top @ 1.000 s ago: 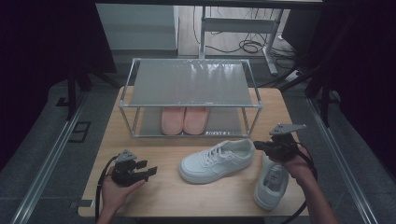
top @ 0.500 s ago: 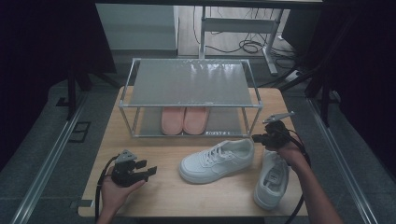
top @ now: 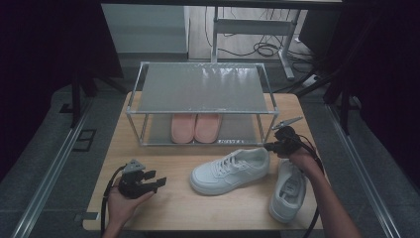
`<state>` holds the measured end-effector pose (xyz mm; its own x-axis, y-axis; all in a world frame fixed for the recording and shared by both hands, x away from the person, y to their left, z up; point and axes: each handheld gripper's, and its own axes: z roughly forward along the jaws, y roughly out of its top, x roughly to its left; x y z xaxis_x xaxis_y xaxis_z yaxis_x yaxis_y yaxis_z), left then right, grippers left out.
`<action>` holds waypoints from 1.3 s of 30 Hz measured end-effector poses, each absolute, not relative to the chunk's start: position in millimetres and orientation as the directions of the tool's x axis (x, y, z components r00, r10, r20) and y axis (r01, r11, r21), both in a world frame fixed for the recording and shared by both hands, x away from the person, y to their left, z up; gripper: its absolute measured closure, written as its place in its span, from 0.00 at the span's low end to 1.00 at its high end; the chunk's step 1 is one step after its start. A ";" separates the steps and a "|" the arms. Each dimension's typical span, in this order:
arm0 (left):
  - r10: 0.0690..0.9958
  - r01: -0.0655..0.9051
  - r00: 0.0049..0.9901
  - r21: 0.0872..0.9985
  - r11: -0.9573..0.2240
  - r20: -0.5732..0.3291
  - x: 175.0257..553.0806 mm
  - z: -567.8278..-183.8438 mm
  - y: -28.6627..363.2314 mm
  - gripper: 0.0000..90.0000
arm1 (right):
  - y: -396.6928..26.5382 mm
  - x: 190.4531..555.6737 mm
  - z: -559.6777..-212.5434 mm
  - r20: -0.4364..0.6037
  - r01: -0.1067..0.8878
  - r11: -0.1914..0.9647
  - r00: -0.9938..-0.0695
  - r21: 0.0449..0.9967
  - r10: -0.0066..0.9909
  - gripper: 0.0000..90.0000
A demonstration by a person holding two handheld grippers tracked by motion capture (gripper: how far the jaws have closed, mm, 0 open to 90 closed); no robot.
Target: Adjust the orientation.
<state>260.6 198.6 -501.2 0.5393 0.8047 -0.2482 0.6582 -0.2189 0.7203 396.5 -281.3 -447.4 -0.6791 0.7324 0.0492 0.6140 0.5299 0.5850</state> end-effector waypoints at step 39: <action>0.803 0.659 0.543 0.718 -0.225 -0.247 260.5 -501.9 195.9 0.49 | -260.6 307.4 -440.8 -0.015 0.441 0.738 -0.854 0.510 0.521 1.00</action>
<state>260.5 195.9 -501.9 0.5426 0.8029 -0.2468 0.6588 -0.2245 0.7181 307.4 -260.6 -440.8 -0.8537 0.5205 -0.0151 0.4412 0.7384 0.5100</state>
